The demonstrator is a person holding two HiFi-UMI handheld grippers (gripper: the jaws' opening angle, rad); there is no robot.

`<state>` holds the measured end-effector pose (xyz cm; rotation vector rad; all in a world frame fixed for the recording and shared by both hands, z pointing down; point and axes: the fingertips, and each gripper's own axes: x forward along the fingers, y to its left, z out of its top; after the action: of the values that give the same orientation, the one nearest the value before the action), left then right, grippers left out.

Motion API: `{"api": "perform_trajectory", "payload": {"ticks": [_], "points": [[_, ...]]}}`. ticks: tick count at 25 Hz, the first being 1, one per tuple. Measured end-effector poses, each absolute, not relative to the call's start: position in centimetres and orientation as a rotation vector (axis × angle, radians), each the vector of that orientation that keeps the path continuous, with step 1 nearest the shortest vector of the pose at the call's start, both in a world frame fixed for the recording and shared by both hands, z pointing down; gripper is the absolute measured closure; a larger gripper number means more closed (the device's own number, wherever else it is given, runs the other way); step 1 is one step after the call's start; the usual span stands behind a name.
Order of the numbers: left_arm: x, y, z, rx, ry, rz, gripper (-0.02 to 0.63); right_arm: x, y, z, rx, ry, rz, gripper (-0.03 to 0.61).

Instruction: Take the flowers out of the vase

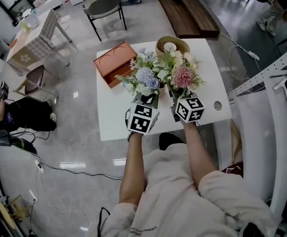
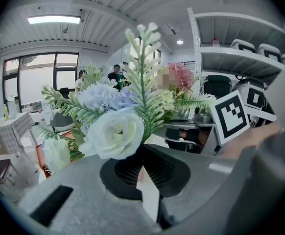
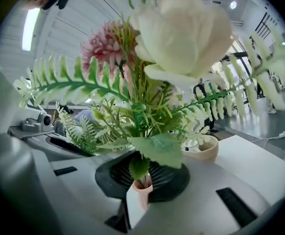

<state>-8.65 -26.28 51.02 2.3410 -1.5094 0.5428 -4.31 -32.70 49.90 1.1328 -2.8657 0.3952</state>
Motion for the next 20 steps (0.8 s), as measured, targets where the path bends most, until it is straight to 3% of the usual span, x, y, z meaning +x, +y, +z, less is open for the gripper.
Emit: {"api": "perform_trajectory", "payload": {"ticks": [20], "points": [[-7.9, -24.9, 50.0, 2.378, -1.504, 0.549, 0.604, -3.3, -31.8, 46.3, 1.172, -2.898, 0.291, 0.545]]}}
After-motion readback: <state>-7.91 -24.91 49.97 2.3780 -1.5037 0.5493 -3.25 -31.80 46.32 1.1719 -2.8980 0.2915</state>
